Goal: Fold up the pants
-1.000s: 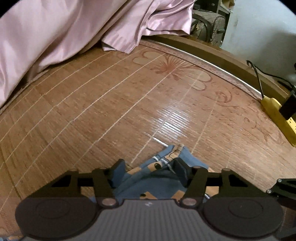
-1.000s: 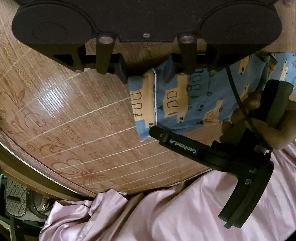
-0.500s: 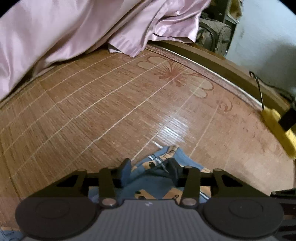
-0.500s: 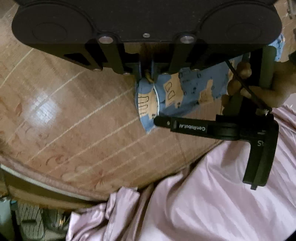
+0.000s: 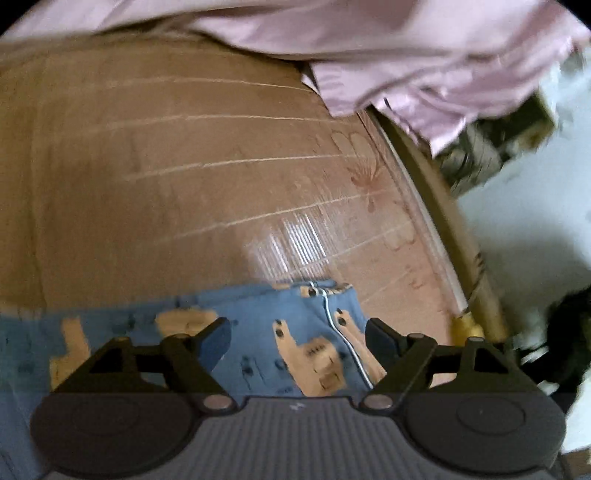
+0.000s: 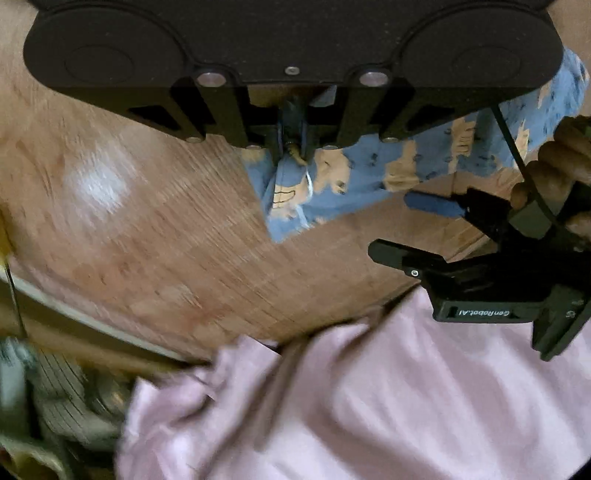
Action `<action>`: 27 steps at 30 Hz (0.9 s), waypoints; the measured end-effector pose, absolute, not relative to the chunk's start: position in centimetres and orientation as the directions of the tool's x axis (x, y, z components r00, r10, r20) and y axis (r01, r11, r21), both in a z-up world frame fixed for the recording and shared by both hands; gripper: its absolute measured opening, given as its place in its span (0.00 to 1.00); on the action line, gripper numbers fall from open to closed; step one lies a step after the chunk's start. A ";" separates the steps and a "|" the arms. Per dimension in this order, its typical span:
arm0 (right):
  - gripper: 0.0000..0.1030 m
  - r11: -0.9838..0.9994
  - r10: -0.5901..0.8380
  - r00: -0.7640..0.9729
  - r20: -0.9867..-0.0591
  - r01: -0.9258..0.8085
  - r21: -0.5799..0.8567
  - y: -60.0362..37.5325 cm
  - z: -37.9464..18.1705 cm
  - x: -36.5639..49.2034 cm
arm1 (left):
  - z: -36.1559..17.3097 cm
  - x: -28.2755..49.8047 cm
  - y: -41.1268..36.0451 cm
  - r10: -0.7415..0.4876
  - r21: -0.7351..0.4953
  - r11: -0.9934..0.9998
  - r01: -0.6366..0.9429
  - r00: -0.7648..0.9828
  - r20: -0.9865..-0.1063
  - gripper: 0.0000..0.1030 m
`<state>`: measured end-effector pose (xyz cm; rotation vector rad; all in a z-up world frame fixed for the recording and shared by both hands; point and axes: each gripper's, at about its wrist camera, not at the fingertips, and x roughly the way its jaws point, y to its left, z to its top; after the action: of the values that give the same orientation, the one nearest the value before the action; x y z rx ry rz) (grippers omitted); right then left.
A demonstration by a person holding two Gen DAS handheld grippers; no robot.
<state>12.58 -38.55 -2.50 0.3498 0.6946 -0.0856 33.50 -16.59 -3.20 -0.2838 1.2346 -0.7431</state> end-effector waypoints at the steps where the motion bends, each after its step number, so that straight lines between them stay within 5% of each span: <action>1: 0.08 0.960 0.045 0.782 -0.622 0.137 0.242 -37.5 -1.7 12.8 | -3.4 33.6 -15.4 -0.668 -0.606 0.727 0.324 0.129 -0.732 0.82; 12: 0.08 0.895 0.150 0.788 -0.597 -0.365 -0.257 -21.5 -0.6 12.1 | -5.4 32.5 -3.4 -0.768 -0.707 0.639 0.303 0.186 -0.613 0.85; 23: 0.16 0.908 0.115 0.750 -0.651 -0.345 -0.237 -20.8 -3.2 12.5 | -8.9 31.6 -2.2 -0.802 -0.773 0.597 0.213 0.162 -0.575 0.86; 27: 0.07 0.957 0.080 0.779 -0.621 -0.235 -0.171 -23.7 -2.5 12.8 | -8.3 31.7 -3.6 -0.810 -0.778 0.586 0.228 0.163 -0.563 0.87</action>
<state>12.79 -23.71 -2.48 -0.2460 0.6568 0.1720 31.67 -3.64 -8.33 -0.6041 1.1849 -0.8076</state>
